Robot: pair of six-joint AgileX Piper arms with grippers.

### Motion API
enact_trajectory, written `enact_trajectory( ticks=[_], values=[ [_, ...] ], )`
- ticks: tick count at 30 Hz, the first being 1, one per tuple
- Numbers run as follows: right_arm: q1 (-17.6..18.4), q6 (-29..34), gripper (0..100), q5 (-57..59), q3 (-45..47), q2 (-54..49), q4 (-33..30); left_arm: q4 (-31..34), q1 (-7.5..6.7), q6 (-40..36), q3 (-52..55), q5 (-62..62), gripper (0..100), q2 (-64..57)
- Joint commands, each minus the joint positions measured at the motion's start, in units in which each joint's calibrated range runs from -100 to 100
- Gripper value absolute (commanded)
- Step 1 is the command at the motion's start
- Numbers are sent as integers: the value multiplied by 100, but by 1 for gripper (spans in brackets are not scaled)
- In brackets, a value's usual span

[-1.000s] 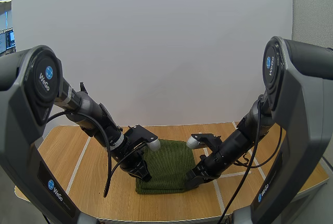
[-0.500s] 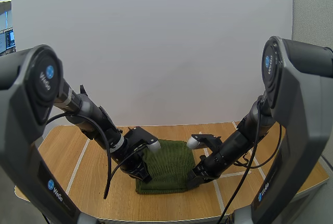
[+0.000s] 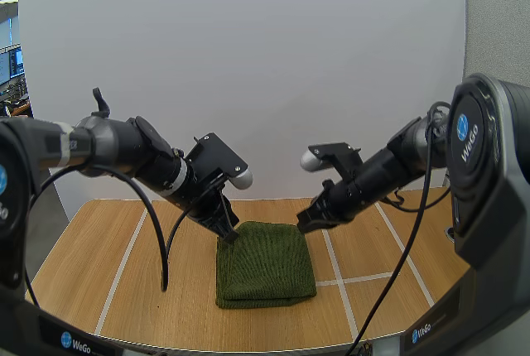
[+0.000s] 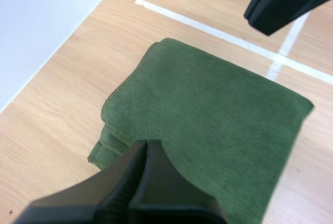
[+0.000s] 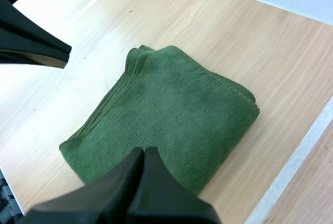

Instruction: Fold the towel

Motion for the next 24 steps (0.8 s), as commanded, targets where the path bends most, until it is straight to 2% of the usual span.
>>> enact_trajectory(
  ticks=[1,11,24],
  values=[
    [8,173,0,80,-976,995,449,-288,1,-78,-560,-76,0,923],
    [15,173,0,54,-1638,2185,717,-476,1,-78,-1238,-112,0,2196],
    [27,55,0,-574,-1895,3150,846,-490,1,36,-1384,-1343,0,3076]
  ],
)
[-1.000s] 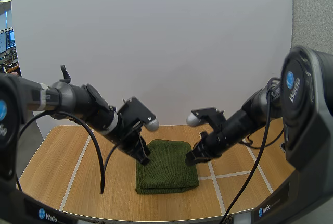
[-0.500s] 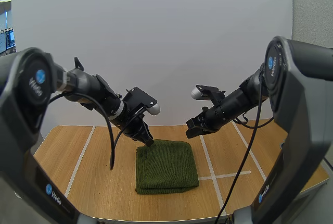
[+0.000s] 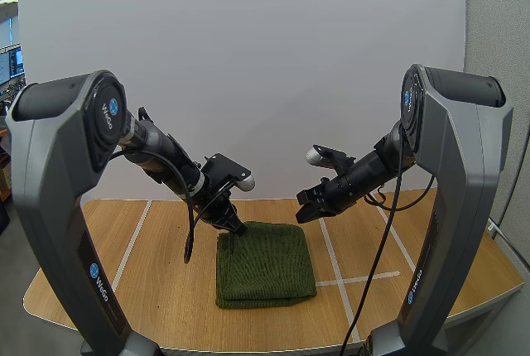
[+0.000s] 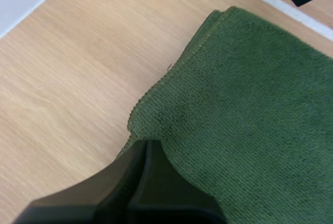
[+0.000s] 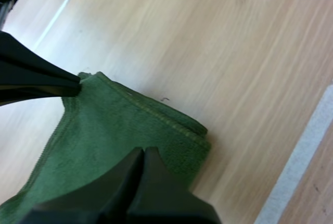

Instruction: Fold the towel

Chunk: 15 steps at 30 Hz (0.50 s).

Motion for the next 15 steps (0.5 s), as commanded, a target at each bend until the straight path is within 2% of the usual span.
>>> enact_trajectory(
  ticks=[1,15],
  values=[
    [21,-132,0,-403,-61,431,159,-148,1,74,-78,-557,0,346],
    [57,-355,0,-785,-61,1446,407,-193,1,106,-87,-792,0,990]
  ],
)
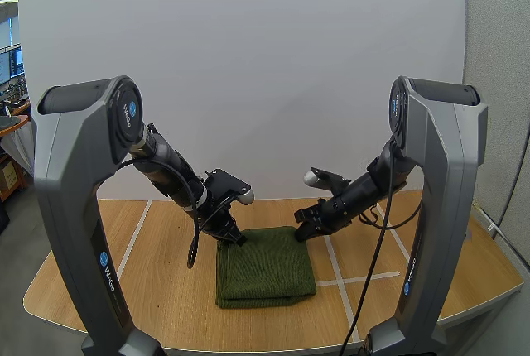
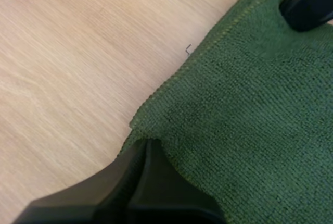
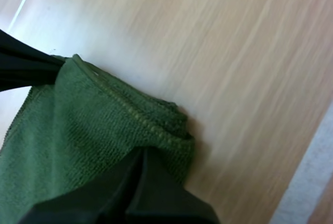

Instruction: Fold the towel

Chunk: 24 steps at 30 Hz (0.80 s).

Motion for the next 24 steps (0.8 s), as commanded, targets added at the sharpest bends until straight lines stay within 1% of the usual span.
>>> enact_trajectory(
  ticks=[1,5,9,16,17,21,24],
  values=[
    [11,-127,0,-184,-19,430,79,-120,1,38,-47,-50,0,296],
    [11,-117,0,12,-19,220,62,-120,1,38,-47,171,0,228],
    [11,-27,0,564,-19,-376,33,-132,1,38,-47,750,0,-195],
    [5,313,0,735,-7,-1617,-620,-132,9,-64,-47,1620,0,-1546],
    [5,460,0,754,-7,-1776,-773,-121,9,-112,-47,1819,0,-1812],
    [5,814,0,978,-7,-2123,-1226,-96,9,-232,-47,2506,0,-2429],
    [-14,884,0,1322,8,-2261,-1383,26,9,-416,17,2634,0,-2881]
  ],
)
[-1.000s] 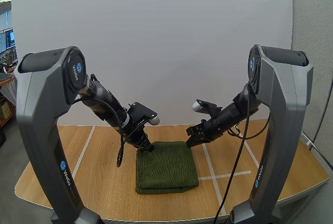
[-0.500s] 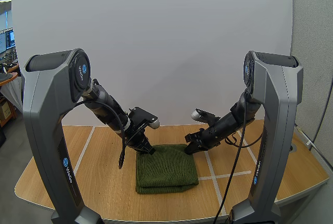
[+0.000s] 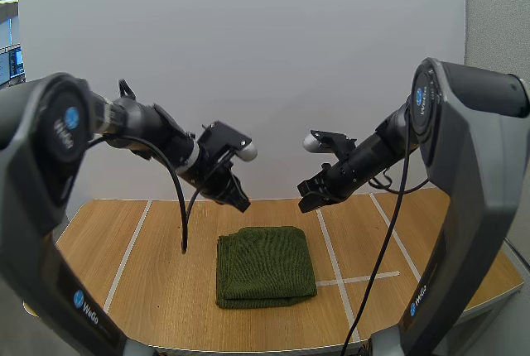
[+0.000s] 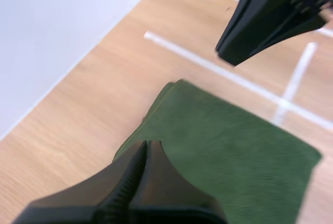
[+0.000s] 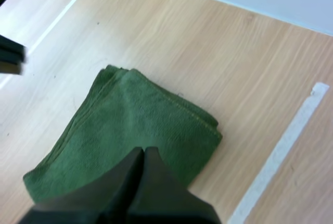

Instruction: Fold the towel

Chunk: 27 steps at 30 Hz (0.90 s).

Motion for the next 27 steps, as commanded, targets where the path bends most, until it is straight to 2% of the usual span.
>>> enact_trajectory(
  ticks=[1,9,11,13,15,17,18,19,22,27],
  values=[
    [-38,280,0,812,61,-397,-432,196,4,-379,106,712,0,-973],
    [-92,280,0,910,494,-693,-435,556,4,-931,622,984,0,-1725],
    [-92,280,0,910,579,-772,-463,570,4,-1100,720,1139,5,-1741],
    [-92,280,0,910,630,-860,-518,634,4,-1270,838,1235,15,-1741],
    [-109,268,0,910,662,-978,-558,754,4,-1463,947,1294,37,-1741],
    [-159,191,0,910,704,-1114,-558,835,4,-1554,1038,1294,54,-1741],
    [-198,159,0,910,715,-1209,-558,898,4,-1670,1098,1311,74,-1741],
    [-245,159,0,910,731,-1309,-558,909,4,-1710,1144,1311,87,-1741],
    [-336,159,0,910,740,-1510,-558,1002,4,-1946,1188,1329,100,-1741],
    [-419,128,0,910,745,-1696,-615,1332,4,-2297,1188,1329,100,-1741]
  ],
)
